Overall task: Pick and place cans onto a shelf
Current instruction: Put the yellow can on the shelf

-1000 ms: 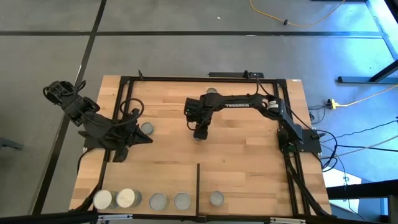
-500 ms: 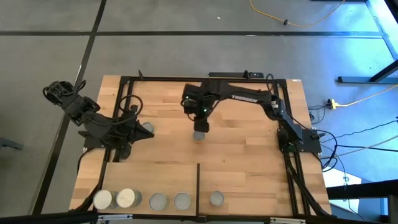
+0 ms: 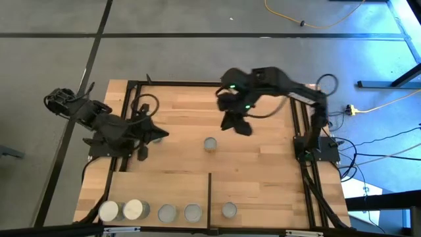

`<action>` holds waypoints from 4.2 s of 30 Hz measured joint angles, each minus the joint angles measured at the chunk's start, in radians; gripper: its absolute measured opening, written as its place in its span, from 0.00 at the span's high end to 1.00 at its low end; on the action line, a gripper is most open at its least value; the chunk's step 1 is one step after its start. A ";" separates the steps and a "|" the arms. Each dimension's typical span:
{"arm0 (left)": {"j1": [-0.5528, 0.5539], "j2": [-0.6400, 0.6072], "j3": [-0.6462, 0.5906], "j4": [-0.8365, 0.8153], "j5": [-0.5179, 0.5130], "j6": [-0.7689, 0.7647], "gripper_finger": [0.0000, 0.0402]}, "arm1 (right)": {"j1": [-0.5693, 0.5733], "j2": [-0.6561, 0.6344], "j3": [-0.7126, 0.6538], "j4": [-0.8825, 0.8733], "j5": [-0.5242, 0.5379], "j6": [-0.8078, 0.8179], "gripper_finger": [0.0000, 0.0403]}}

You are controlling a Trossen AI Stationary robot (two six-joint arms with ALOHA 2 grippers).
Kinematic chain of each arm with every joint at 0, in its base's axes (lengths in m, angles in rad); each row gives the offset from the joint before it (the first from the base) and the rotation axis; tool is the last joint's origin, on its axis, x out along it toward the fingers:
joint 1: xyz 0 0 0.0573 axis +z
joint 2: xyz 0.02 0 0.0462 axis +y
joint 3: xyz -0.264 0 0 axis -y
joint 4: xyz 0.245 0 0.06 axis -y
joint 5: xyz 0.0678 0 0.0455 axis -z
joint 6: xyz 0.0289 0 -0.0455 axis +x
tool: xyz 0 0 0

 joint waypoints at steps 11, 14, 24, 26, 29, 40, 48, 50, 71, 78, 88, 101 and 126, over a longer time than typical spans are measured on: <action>0.240 0.133 -0.001 -0.043 0.203 -0.026 0.85 | 0.019 -0.193 0.000 0.004 0.240 0.034 0.86; 0.279 0.186 -0.001 -0.034 0.253 0.070 0.84 | 0.019 -0.219 0.000 0.003 0.269 0.053 0.86; 0.346 0.428 -0.001 0.020 0.244 0.477 0.84 | 0.019 -0.293 0.000 -0.021 0.273 0.053 0.86; 0.357 0.483 -0.001 0.020 0.244 0.520 0.84 | 0.019 -0.303 0.000 -0.022 0.273 0.053 0.86; 0.368 0.564 -0.001 0.039 0.245 0.569 0.85 | 0.019 -0.308 0.000 -0.030 0.280 0.053 0.86; 0.375 0.779 -0.001 0.111 0.375 0.747 0.85 | 0.019 -0.309 -0.001 -0.091 0.281 0.022 0.86; 0.373 0.801 -0.001 0.188 0.387 0.843 0.84 | 0.019 -0.309 -0.001 -0.091 0.281 0.016 0.86; 0.374 0.801 -0.001 0.209 0.390 0.861 0.85 | 0.019 -0.309 -0.001 -0.091 0.281 0.004 0.86; 0.409 0.852 -0.001 0.231 0.398 0.887 0.84 | 0.019 -0.309 -0.001 -0.096 0.281 0.001 0.86; 0.432 0.852 -0.001 0.231 0.435 0.858 0.84 | 0.019 -0.309 -0.001 -0.096 0.281 0.000 0.86; 0.437 0.865 0.000 0.236 0.480 0.843 0.84 | 0.019 -0.309 -0.001 -0.095 0.281 0.000 0.86; 0.454 0.908 0.002 0.236 0.475 0.860 0.84 | 0.019 -0.309 -0.001 -0.095 0.281 0.000 0.86; 0.452 0.693 0.145 -0.046 0.419 0.577 1.00 | 0.019 -0.309 -0.001 -0.095 0.281 0.000 0.86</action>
